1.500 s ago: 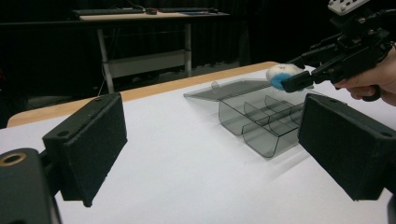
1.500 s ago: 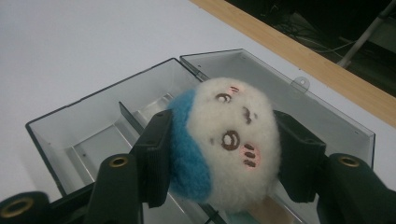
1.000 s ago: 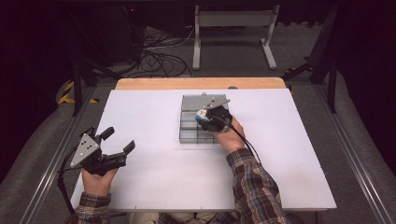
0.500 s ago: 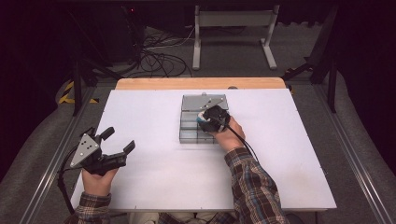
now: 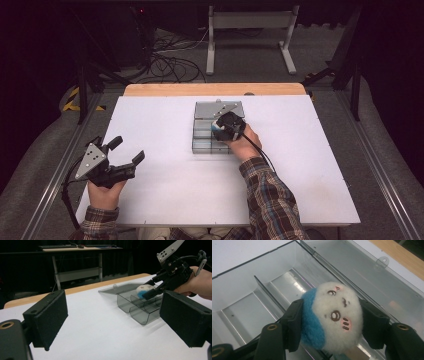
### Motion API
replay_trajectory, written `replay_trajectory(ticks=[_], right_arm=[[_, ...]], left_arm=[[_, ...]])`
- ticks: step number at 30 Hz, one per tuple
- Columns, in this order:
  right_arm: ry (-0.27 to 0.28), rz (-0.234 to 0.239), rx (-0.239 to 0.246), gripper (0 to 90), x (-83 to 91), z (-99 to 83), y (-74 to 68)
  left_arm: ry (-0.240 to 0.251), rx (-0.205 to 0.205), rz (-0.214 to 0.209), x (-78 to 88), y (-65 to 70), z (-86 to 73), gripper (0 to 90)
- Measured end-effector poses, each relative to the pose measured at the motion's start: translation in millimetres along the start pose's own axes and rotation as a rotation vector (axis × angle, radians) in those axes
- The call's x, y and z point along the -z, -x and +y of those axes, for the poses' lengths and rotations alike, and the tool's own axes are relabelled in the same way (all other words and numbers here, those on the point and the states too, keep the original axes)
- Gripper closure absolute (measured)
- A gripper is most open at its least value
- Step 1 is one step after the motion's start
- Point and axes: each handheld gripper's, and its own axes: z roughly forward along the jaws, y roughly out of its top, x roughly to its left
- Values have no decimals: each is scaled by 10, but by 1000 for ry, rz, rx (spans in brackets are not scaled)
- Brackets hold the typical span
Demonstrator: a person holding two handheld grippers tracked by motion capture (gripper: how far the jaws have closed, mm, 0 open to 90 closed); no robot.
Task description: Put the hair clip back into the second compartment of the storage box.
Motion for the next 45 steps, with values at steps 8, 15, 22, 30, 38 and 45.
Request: replay_trajectory(ticks=[8, 15, 22, 30, 38, 45], right_arm=[[11, 6, -11, 341, 14, -6, 9], [63, 12, -32, 353, 85, -14, 34], [135, 37, -39, 647, 206, -32, 44], [145, 96, -46, 900, 233, -39, 31], [112, 96, -61, 900, 182, -57, 41], [85, 76, -41, 900, 118, -55, 23]], left_arm=[[0, -6, -1, 2, -1, 1, 89], [-1, -2, 2, 0, 0, -1, 89], [-3, -5, 1, -2, 1, -1, 89], [-3, -6, 2, -2, 2, 0, 88], [-3, -5, 0, -1, 0, 0, 89], [-2, -6, -4, -6, 1, -4, 89]])
